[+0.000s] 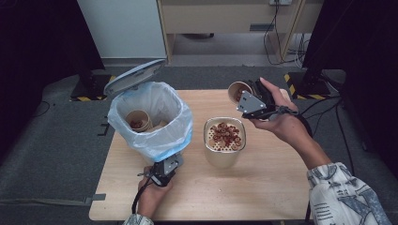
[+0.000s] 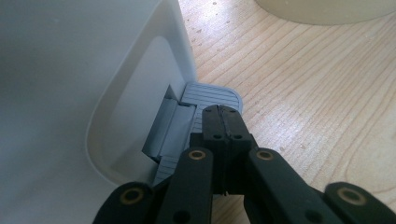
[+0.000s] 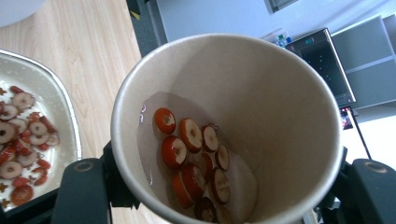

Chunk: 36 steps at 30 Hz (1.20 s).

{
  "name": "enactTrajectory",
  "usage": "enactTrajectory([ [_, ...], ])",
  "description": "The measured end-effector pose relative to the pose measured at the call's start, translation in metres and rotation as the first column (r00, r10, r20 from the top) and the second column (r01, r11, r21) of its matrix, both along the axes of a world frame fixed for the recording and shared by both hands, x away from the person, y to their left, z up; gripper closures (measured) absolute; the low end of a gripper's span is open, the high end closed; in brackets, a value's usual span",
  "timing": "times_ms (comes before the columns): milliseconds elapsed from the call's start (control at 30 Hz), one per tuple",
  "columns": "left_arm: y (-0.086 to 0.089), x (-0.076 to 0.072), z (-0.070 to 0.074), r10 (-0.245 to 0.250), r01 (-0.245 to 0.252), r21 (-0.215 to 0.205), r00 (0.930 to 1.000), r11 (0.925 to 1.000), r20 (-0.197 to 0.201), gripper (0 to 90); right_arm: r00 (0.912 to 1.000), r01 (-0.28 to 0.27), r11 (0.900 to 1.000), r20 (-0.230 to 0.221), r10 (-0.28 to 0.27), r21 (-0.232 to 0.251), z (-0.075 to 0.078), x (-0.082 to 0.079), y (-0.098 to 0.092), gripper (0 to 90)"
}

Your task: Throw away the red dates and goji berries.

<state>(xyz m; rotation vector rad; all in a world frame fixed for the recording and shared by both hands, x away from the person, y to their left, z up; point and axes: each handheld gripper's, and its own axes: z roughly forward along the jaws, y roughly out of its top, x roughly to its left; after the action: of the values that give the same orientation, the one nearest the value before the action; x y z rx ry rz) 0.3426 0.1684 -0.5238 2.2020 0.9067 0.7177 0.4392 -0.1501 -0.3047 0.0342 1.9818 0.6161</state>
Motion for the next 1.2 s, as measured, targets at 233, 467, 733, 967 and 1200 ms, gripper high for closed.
enactTrajectory([
  [233, -0.0001, -0.0001, 0.0001, 0.001, -0.001, 0.001, 1.0, 1.0, 0.0, 89.2, 0.9992, 0.003, 1.0, 0.041, -0.002, -0.025, 0.0101, -0.0011, 0.0029, 31.0],
  [467, 0.0, 0.0, 0.0001, 0.0, 0.0, 0.001, 1.0, 1.0, -0.001, 89.2, 0.9953, 0.017, 0.992, 0.096, -0.005, -0.124, 0.0084, -0.0011, 0.0079, 31.0],
  [733, -0.0001, 0.0, 0.0001, 0.0, 0.0, 0.0, 1.0, 1.0, -0.001, 89.2, 0.994, 0.019, 0.99, 0.109, -0.004, -0.138, 0.0077, -0.0007, 0.0094, 31.0],
  [967, -0.0001, -0.0001, 0.0001, 0.0, 0.0, 0.001, 1.0, 1.0, -0.001, 89.2, 0.9951, 0.011, 0.992, 0.099, 0.001, -0.125, 0.0079, -0.0008, 0.0095, 31.0],
  [1200, -0.0002, -0.0001, 0.0, 0.001, -0.001, 0.001, 1.0, 1.0, 0.0, 89.2, 0.9948, 0.012, 0.992, 0.101, 0.001, -0.127, 0.0079, -0.0004, 0.0094, 31.2],
])
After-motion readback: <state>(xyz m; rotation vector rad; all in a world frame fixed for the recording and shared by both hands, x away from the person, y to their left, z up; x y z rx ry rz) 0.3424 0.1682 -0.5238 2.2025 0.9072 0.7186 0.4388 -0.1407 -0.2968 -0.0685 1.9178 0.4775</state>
